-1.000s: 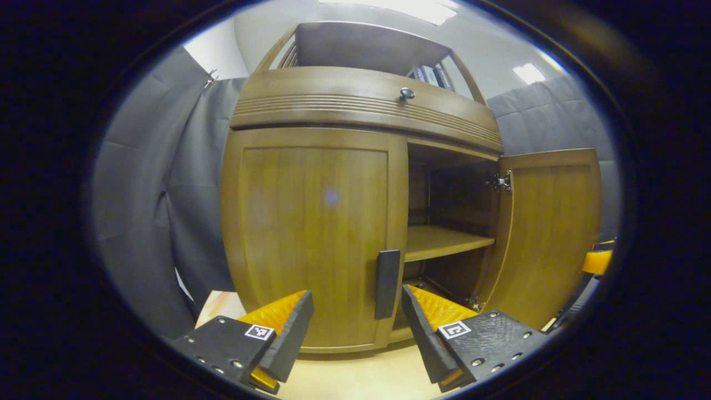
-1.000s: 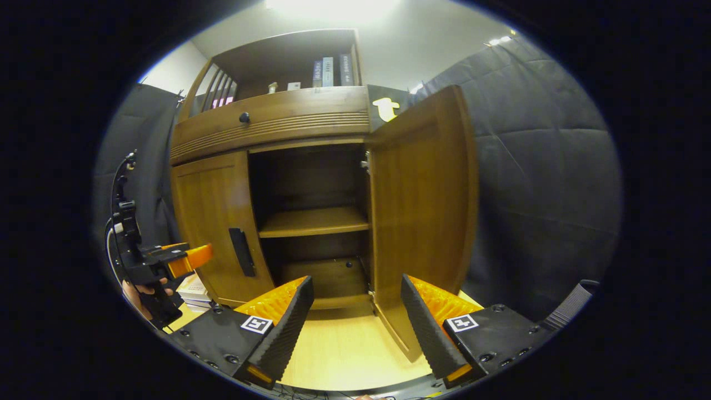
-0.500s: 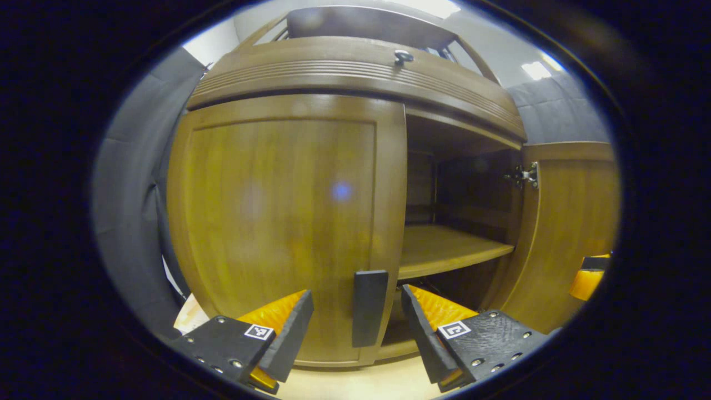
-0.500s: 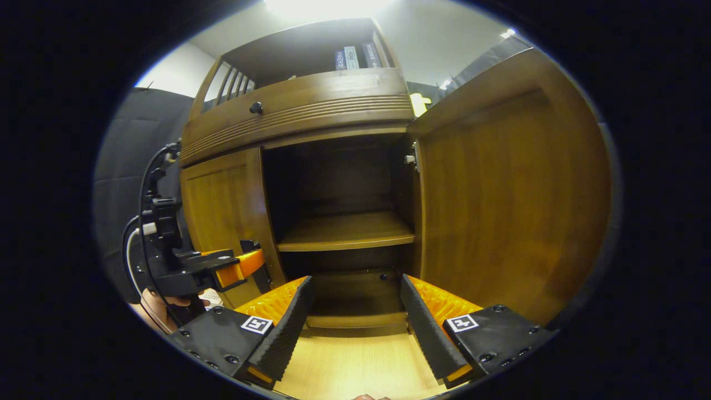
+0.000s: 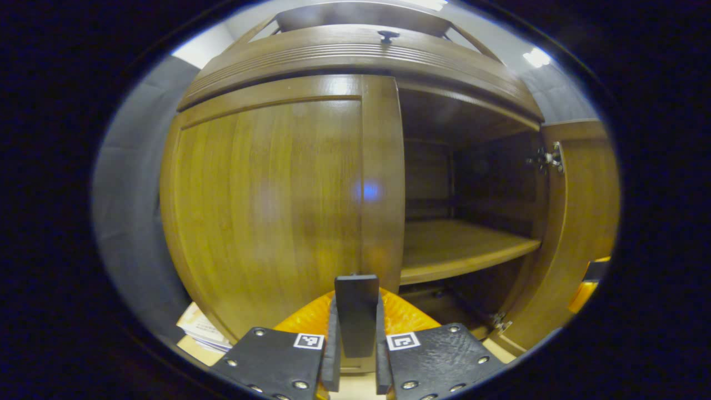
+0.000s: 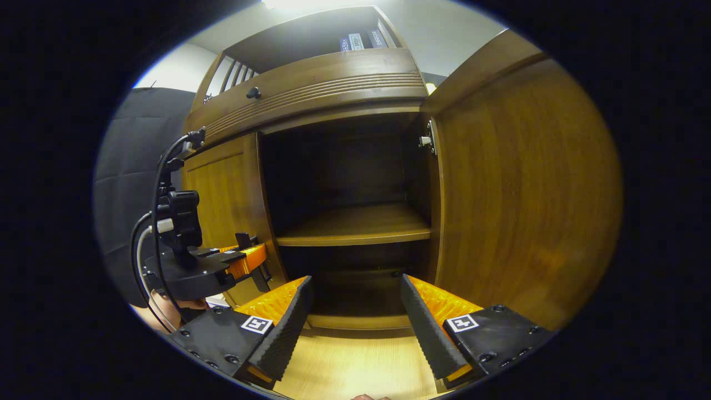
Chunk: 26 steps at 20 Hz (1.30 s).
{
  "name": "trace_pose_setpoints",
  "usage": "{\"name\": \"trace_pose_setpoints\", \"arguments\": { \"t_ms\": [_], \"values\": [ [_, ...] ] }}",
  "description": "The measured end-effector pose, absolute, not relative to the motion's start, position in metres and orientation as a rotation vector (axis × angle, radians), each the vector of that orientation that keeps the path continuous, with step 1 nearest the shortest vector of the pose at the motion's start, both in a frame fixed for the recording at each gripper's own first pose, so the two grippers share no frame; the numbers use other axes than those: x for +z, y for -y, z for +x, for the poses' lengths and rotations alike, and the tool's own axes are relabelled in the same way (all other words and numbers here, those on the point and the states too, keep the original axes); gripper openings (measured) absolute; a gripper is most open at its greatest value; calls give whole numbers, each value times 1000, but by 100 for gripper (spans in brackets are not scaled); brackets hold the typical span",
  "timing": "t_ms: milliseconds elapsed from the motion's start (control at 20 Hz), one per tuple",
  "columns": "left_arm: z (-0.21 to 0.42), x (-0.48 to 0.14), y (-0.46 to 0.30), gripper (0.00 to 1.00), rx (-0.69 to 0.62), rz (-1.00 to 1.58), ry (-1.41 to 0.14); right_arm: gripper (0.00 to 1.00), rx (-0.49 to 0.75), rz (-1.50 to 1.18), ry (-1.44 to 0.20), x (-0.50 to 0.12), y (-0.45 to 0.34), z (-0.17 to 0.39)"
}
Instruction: Open the right door of the double-door shoe cabinet with the right hand, and open the left door with the left hand.
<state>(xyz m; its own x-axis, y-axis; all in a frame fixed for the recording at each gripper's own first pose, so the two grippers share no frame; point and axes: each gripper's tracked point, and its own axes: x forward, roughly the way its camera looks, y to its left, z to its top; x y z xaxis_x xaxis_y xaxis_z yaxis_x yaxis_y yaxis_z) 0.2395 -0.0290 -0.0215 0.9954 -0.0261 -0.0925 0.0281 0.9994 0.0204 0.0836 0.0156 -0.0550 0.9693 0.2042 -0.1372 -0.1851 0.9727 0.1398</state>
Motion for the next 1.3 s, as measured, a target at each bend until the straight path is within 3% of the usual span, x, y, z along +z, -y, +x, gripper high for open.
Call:
{"name": "trace_pose_setpoints", "arguments": {
  "t_ms": [400, 1150, 1250, 1300],
  "values": [
    [239, -26, 33, 7, -56, -31, -117, 93, 211, 133, -155, -56, -19, 81],
    [163, -25, 17, 6, -164, -38, -103, 92, 75, 118, -99, -48, -9, 83],
    [147, -23, 10, 6, -173, -47, -92, 100, 40, 109, -70, -44, -2, 83],
    [139, -24, 5, 6, -177, -48, -86, 92, 30, 110, -57, -42, -2, 84]
  ]
}}
